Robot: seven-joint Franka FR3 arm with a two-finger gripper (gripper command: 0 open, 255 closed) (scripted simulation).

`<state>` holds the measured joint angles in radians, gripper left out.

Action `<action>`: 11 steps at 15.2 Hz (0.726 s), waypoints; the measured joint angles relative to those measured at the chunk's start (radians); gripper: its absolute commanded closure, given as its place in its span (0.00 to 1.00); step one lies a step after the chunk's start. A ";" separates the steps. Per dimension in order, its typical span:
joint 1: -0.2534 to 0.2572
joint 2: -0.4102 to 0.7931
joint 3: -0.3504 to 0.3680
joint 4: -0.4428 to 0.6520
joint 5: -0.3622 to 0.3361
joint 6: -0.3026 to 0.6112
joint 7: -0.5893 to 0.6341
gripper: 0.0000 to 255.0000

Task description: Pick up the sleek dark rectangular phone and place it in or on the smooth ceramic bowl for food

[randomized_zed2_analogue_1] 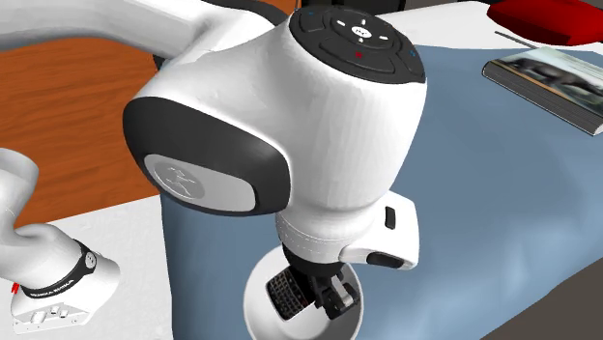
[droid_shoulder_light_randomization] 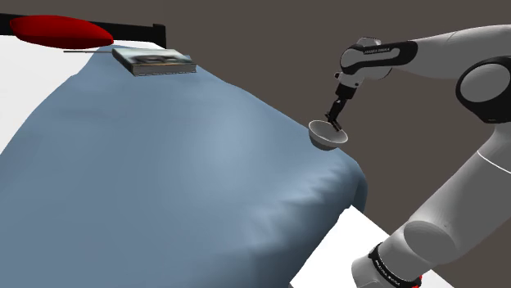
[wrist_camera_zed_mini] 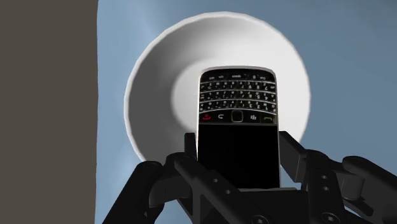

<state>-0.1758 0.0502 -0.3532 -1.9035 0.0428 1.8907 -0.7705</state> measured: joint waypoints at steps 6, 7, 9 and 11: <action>-0.001 0.024 0.000 -0.060 0.010 0.083 -0.009 1.00; -0.001 0.029 0.001 -0.069 0.012 0.095 -0.009 1.00; -0.002 0.039 0.001 -0.080 0.017 0.116 -0.013 1.00; -0.002 0.039 0.001 -0.085 0.017 0.121 -0.013 1.00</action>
<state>-0.1777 0.0893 -0.3525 -1.9884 0.0598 2.0118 -0.7837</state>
